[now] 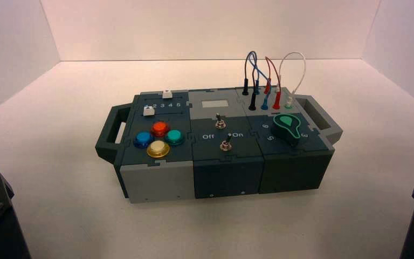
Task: Pull the blue wire.
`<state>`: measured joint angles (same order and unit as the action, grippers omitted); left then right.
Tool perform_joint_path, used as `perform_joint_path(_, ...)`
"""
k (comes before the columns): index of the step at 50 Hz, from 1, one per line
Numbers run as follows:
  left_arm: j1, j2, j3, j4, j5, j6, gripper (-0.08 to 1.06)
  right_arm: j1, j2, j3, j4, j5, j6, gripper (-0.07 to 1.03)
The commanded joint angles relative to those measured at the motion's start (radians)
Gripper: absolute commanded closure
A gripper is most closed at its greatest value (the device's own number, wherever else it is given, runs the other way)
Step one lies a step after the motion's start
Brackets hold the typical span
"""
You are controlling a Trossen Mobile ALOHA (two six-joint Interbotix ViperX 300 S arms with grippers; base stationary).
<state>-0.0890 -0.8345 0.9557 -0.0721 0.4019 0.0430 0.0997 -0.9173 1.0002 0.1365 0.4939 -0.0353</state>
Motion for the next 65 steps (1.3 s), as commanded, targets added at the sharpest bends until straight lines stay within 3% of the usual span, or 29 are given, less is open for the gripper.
perform_joint_path(1,-0.002,0.0,-0.02,-0.002,-0.006,0.003,1.01,0.0,0.002,-0.032,0.002,-0.005,-0.003,0.99)
perform_joint_path(19,-0.002,0.012,-0.015,0.0,-0.005,0.003,1.01,0.006,0.003,-0.029,0.008,-0.002,-0.003,0.99)
perform_joint_path(25,-0.017,0.031,-0.017,0.0,0.026,0.003,1.01,0.069,0.008,-0.026,0.008,0.02,-0.003,0.99)
perform_joint_path(32,-0.103,0.049,-0.017,0.0,0.083,0.003,1.01,0.178,0.025,-0.032,0.008,0.074,0.005,0.99)
perform_joint_path(40,-0.242,0.086,-0.02,-0.002,0.123,0.002,1.01,0.25,0.054,-0.029,0.02,0.117,0.029,0.99)
perform_joint_path(52,-0.411,0.204,-0.025,-0.002,0.16,-0.005,1.01,0.27,0.143,-0.018,0.067,0.209,0.029,0.99)
perform_joint_path(61,-0.488,0.252,-0.034,-0.002,0.164,-0.005,1.01,0.287,0.21,0.0,0.107,0.244,0.023,0.98)
perform_joint_path(65,-0.518,0.262,-0.034,-0.005,0.164,-0.006,1.01,0.324,0.242,0.009,0.132,0.241,0.018,0.98)
